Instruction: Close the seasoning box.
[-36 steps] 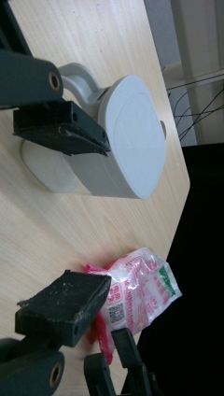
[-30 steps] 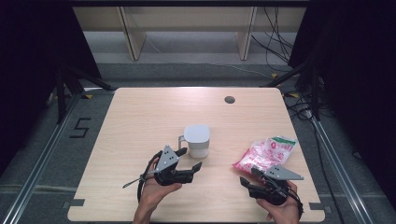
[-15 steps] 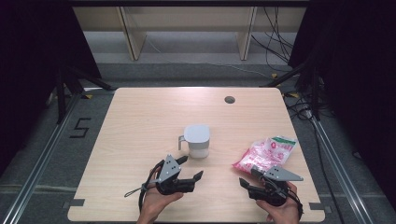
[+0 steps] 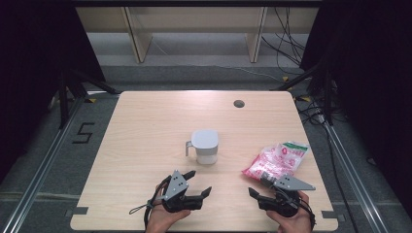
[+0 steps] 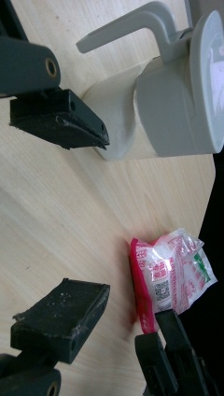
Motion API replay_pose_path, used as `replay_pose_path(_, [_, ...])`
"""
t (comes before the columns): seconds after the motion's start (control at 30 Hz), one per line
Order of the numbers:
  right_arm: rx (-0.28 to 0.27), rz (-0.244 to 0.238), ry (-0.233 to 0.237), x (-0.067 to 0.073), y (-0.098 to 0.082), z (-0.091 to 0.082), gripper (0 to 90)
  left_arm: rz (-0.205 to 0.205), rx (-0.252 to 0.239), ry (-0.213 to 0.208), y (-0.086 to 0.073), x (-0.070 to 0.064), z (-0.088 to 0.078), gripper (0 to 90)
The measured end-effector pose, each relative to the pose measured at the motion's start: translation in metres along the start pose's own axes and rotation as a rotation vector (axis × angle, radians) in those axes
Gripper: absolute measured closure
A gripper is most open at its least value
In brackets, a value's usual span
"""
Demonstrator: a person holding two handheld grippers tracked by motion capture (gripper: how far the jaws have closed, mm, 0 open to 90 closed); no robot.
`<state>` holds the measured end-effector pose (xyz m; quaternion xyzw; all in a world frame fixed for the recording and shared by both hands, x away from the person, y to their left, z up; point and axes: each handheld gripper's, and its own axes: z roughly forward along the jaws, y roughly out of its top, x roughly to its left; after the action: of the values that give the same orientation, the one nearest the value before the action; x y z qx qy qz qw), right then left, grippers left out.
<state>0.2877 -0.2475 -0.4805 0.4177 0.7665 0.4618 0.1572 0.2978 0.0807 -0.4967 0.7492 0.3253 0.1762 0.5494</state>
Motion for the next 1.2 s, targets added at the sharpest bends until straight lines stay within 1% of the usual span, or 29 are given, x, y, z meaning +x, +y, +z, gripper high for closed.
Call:
replay_pose_path(0.07, [-0.013, 0.018, 0.004, 0.002, -0.002, 0.001, 38.6, 0.007, 0.016, 0.012, -0.002, -0.002, -0.001, 23.2])
replay_pose_path(0.1, [-0.014, 0.022, 0.011, 0.003, -0.002, 0.001, 38.0, 0.003, 0.011, 0.011, -0.004, -0.003, -0.001, 23.2])
replay_pose_path(0.13, [0.016, 0.020, 0.025, 0.002, -0.002, -0.002, 37.3, 0.002, 0.008, 0.009, -0.005, -0.003, -0.001, 23.2])
replay_pose_path(0.2, [0.017, 0.033, 0.033, 0.006, -0.004, -0.001, 36.5, -0.005, 0.006, 0.003, -0.008, -0.005, -0.001, 23.2])
replay_pose_path(0.27, [0.025, -0.002, 0.045, 0.007, -0.005, -0.002, 35.4, -0.006, 0.014, 0.002, -0.010, -0.007, -0.002, 23.1])
replay_pose_path(0.37, [0.025, -0.014, 0.056, 0.009, -0.007, -0.002, 33.8, -0.002, 0.028, 0.003, -0.013, -0.010, -0.002, 23.0])
replay_pose_path(0.4, [0.031, 0.020, 0.062, 0.012, -0.009, -0.003, 33.2, 0.000, 0.029, 0.004, -0.014, -0.011, -0.003, 22.9])
replay_pose_path(0.43, [0.058, 0.048, 0.071, 0.015, -0.009, -0.006, 32.9, 0.000, 0.029, -0.005, -0.016, -0.012, -0.002, 23.0])
replay_pose_path(0.47, [0.024, 0.003, 0.085, 0.013, -0.010, -0.003, 32.3, 0.016, 0.043, 0.000, -0.016, -0.011, -0.003, 22.9])
replay_pose_path(0.5, [0.044, 0.022, 0.069, 0.015, -0.011, -0.004, 31.6, 0.007, 0.044, 0.004, -0.017, -0.013, -0.003, 22.9])
replay_pose_path(0.53, [0.035, -0.008, 0.068, 0.013, -0.012, -0.004, 31.0, -0.008, 0.029, 0.000, -0.018, -0.015, -0.002, 22.9])
replay_pose_path(0.57, [0.029, 0.010, 0.092, 0.015, -0.012, -0.005, 30.4, 0.012, 0.048, 0.001, -0.018, -0.014, -0.003, 22.9])
replay_pose_path(0.6, [0.041, -0.012, 0.079, 0.014, -0.013, -0.006, 30.0, 0.000, 0.038, -0.004, -0.019, -0.016, -0.002, 22.9])
replay_pose_path(0.63, [0.044, 0.022, 0.079, 0.018, -0.014, -0.006, 29.8, -0.006, 0.038, -0.008, -0.020, -0.017, -0.002, 22.9])
replay_pose_path(0.67, [0.047, 0.000, 0.091, 0.016, -0.015, -0.008, 29.6, 0.006, 0.043, -0.008, -0.021, -0.017, -0.002, 22.8])
replay_pose_path(0.73, [0.057, 0.023, 0.092, 0.020, -0.017, -0.009, 29.2, 0.020, 0.049, 0.003, -0.023, -0.018, -0.002, 22.8])
replay_pose_path(0.77, [0.066, 0.005, 0.087, 0.019, -0.018, -0.010, 29.0, 0.057, 0.064, -0.002, -0.022, -0.016, -0.003, 22.8])
replay_pose_path(0.8, [0.075, 0.028, 0.090, 0.021, -0.019, -0.011, 28.9, 0.021, 0.062, 0.005, -0.024, -0.020, -0.003, 22.7])
replay_pose_path(0.83, [0.063, 0.006, 0.091, 0.020, -0.020, -0.011, 28.8, 0.037, 0.066, 0.002, -0.024, -0.020, -0.003, 22.7])
replay_pose_path(0.87, [0.071, -0.013, 0.085, 0.019, -0.021, -0.012, 28.7, 0.032, 0.067, 0.007, -0.024, -0.021, -0.003, 22.7])
replay_pose_path(0.93, [0.062, -0.020, 0.086, 0.018, -0.022, -0.011, 28.6, 0.049, 0.069, -0.001, -0.024, -0.022, -0.003, 22.7])
replay_pose_path(0.97, [0.062, -0.020, 0.087, 0.019, -0.023, -0.012, 28.5, 0.035, 0.069, -0.003, -0.025, -0.024, -0.003, 22.7])
replay_pose_path(1.0, [0.072, 0.008, 0.090, 0.021, -0.023, -0.014, 28.5, 0.067, 0.078, 0.000, -0.026, -0.021, -0.002, 22.7])
replay_pose_path(1.03, [0.069, -0.021, 0.080, 0.019, -0.024, -0.014, 28.5, 0.051, 0.083, -0.005, -0.026, -0.022, -0.002, 22.7])
replay_pose_path(1.07, [0.072, -0.022, 0.081, 0.019, -0.024, -0.015, 28.5, 0.063, 0.075, -0.011, -0.026, -0.021, -0.002, 22.7])
replay_pose_path(1.1, [0.073, -0.024, 0.081, 0.018, -0.024, -0.015, 28.5, 0.058, 0.084, -0.004, -0.026, -0.021, -0.003, 22.6])
replay_pose_path(1.13, [0.083, 0.000, 0.082, 0.021, -0.025, -0.016, 28.5, 0.025, 0.070, -0.007, -0.026, -0.022, -0.003, 22.6])
replay_pose_path(1.17, [0.071, -0.035, 0.080, 0.018, -0.025, -0.015, 28.5, 0.030, 0.075, 0.005, -0.026, -0.022, -0.004, 22.7])
replay_pose_path(1.2, [0.072, -0.035, 0.079, 0.018, -0.025, -0.015, 28.5, 0.016, 0.070, 0.004, -0.026, -0.022, -0.004, 22.7])
